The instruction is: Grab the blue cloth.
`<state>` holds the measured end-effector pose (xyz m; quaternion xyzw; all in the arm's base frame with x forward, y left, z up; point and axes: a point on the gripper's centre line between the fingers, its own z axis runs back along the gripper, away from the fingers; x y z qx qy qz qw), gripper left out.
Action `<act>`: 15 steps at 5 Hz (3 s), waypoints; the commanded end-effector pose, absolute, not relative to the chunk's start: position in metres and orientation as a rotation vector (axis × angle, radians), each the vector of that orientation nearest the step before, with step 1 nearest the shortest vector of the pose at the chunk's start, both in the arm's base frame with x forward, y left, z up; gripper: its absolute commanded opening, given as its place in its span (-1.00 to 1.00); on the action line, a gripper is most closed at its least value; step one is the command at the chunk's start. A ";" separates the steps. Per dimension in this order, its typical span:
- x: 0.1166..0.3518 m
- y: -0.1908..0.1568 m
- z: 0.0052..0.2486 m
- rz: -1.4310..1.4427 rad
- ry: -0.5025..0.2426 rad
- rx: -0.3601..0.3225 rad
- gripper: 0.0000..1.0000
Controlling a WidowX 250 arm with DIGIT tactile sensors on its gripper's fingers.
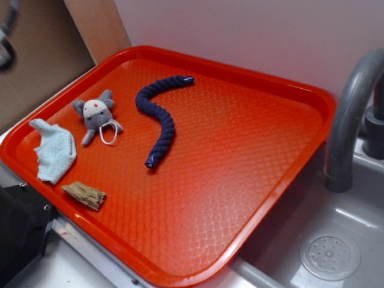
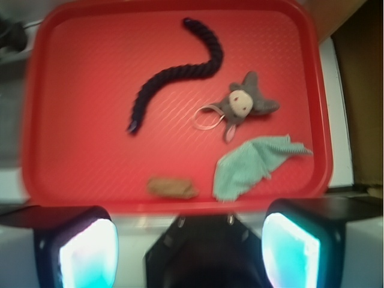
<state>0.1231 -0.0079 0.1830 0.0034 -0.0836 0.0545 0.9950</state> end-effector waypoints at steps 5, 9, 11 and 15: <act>0.152 0.032 0.014 -0.052 -0.042 0.099 1.00; 0.136 0.065 0.022 -0.007 -0.032 0.085 -1.00; 0.145 0.046 0.089 -0.007 -0.068 0.050 -1.00; 0.180 -0.010 0.194 0.014 -0.201 0.076 -1.00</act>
